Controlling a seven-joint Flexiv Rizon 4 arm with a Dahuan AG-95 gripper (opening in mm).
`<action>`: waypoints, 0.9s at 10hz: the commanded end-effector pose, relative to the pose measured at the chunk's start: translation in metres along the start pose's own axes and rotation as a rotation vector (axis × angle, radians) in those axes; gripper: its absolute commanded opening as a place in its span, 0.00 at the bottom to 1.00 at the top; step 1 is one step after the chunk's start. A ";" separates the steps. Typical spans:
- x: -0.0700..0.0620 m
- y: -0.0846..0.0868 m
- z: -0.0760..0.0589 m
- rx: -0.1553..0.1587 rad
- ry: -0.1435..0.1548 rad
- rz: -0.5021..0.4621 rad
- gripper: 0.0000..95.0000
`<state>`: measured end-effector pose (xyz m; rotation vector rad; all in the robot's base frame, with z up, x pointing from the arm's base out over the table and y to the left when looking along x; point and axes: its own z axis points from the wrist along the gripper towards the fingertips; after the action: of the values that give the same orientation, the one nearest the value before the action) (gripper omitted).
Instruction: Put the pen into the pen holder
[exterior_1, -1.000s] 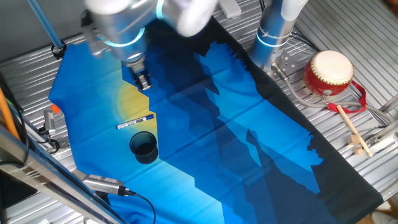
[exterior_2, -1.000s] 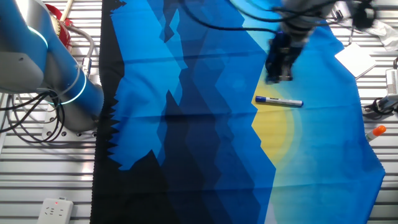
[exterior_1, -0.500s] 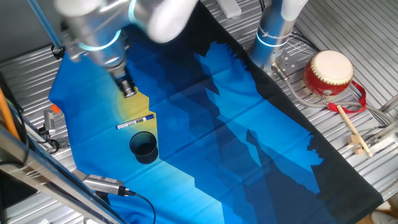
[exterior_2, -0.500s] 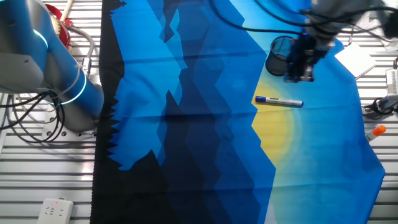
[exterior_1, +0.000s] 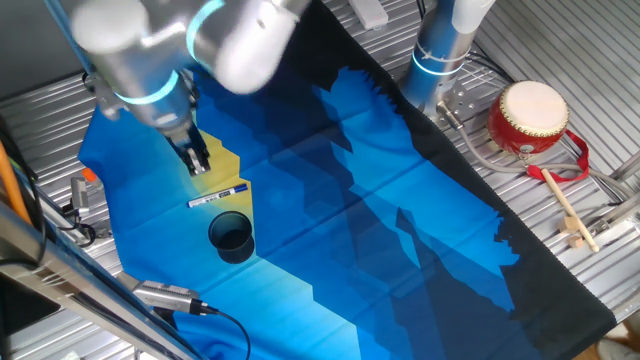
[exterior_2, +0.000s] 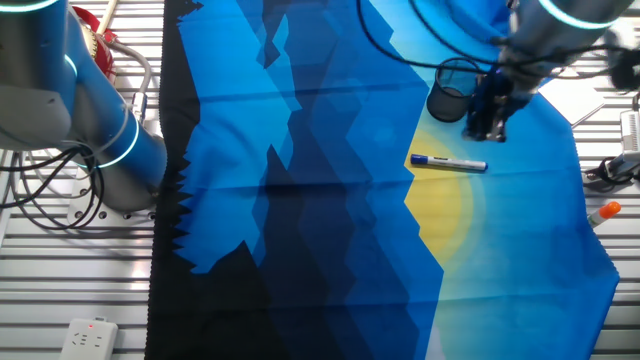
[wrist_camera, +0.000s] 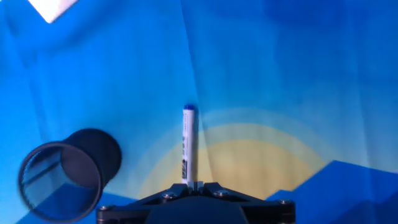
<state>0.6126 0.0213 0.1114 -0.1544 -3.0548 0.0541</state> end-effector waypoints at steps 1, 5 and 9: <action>-0.005 0.001 0.023 0.009 -0.006 0.001 0.00; -0.012 0.001 0.044 0.018 -0.033 0.031 0.00; -0.026 0.008 0.046 0.020 -0.014 0.039 0.00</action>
<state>0.6401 0.0255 0.0594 -0.2160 -3.0542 0.0889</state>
